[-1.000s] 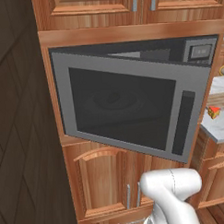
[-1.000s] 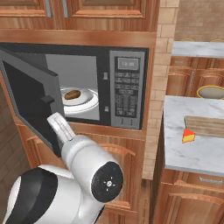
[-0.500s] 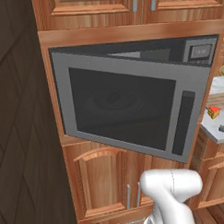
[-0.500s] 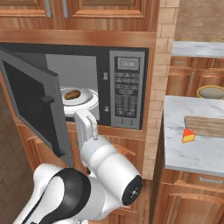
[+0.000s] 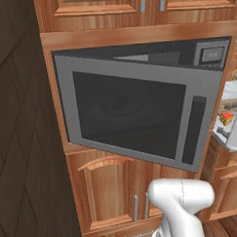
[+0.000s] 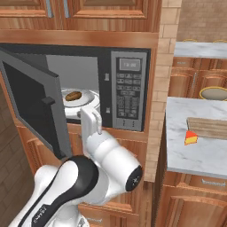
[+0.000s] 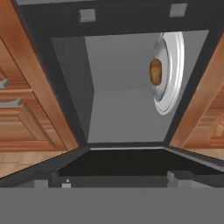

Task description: Retrieve the reheated potato from the microwave, then place the potato, cheese, and condiment on the cutting board.

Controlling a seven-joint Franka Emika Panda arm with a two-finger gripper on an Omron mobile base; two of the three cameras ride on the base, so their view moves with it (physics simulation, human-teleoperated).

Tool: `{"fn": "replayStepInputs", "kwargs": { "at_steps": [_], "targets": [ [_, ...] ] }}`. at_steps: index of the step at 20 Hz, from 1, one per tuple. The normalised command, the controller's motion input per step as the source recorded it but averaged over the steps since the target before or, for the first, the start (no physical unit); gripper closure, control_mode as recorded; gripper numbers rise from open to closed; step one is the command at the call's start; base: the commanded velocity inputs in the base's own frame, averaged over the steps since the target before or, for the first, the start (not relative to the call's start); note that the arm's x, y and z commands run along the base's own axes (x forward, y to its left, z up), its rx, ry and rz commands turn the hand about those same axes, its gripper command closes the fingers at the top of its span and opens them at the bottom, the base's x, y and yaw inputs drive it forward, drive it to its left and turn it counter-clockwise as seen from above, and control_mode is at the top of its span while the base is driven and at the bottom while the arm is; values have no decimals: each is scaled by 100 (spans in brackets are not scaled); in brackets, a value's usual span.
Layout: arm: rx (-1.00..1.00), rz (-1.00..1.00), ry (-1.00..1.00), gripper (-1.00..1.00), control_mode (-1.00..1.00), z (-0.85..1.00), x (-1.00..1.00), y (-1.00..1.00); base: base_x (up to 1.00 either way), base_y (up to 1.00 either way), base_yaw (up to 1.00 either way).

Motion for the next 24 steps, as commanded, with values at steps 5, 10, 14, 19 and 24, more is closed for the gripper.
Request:
{"fn": "replayStepInputs", "kwargs": {
  "at_steps": [5,10,14,19,24],
  "targets": [
    [0,22,1,-100,-100,-12,13,17,0,0,0],
    [0,4,4,-100,-100,-7,25,35,0,0,0],
    [0,0,0,-100,-100,-1,25,32,0,0,0],
    [2,1,0,-100,-100,-2,5,31,0,0,0],
    [1,12,0,-100,-100,0,-30,20,0,0,0]
  ]
}}
